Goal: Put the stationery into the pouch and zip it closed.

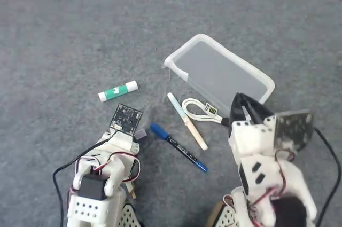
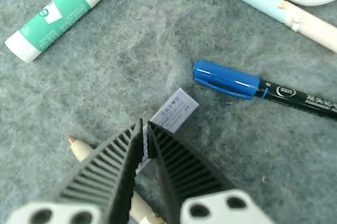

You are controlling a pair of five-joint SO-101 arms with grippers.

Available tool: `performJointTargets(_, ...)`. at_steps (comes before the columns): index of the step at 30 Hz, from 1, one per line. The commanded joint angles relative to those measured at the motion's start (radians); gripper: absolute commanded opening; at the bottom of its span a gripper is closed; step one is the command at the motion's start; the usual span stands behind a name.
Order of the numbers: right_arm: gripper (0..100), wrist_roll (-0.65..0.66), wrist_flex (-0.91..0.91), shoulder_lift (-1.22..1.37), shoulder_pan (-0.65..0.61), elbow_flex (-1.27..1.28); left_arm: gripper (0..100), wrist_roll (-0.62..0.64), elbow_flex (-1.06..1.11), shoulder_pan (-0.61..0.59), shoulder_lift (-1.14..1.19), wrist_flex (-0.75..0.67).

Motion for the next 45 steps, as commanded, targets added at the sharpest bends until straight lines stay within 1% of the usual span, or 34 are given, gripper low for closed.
performJointTargets(1, 0.9, -0.064, 0.047, 0.223, 0.013, -0.152, 1, 0.0, -0.015, -0.002, -0.015, 0.005)
performJointTargets(3, 0.9, -0.123, 0.07, 0.343, 0.013, -0.181, 1, 0.0, -0.015, -0.002, -0.015, 0.005)
performJointTargets(8, 2.0, -0.184, 0.094, 0.653, 0.013, -0.189, 1, 0.0, -0.015, -0.002, -0.015, 0.005)
performJointTargets(10, 6.9, -0.226, 0.096, 0.769, 0.013, -0.189, 1, 0.0, -0.015, -0.002, -0.015, 0.005)
performJointTargets(13, 17.3, -0.316, 0.09, 0.917, 0.013, -0.189, 1, 0.0, -0.015, -0.002, -0.015, 0.005)
performJointTargets(15, 20.6, -0.351, 0.085, 0.998, 0.004, -0.198, 1, 0.0, -0.015, -0.002, -0.015, 0.005)
performJointTargets(20, 17.8, -0.427, 0.085, 1.152, -0.015, -0.269, 1, 0.0, -0.015, -0.002, -0.015, 0.005)
performJointTargets(28, 18.0, -0.557, 0.084, 1.353, -0.015, -0.376, 1, 0.0, -0.015, -0.002, -0.015, 0.005)
performJointTargets(37, 18.1, -0.577, 0.084, 1.612, -0.007, -0.535, 1, 0.0, -0.015, -0.002, -0.015, 0.005)
performJointTargets(41, 18.1, -0.643, 0.085, 1.721, 0.01, -0.614, 1, 0.0, -0.015, -0.002, -0.015, 0.005)
performJointTargets(45, 18.1, -0.652, 0.087, 1.801, 0.033, -0.666, 1, 0.0, -0.015, -0.002, -0.015, 0.005)
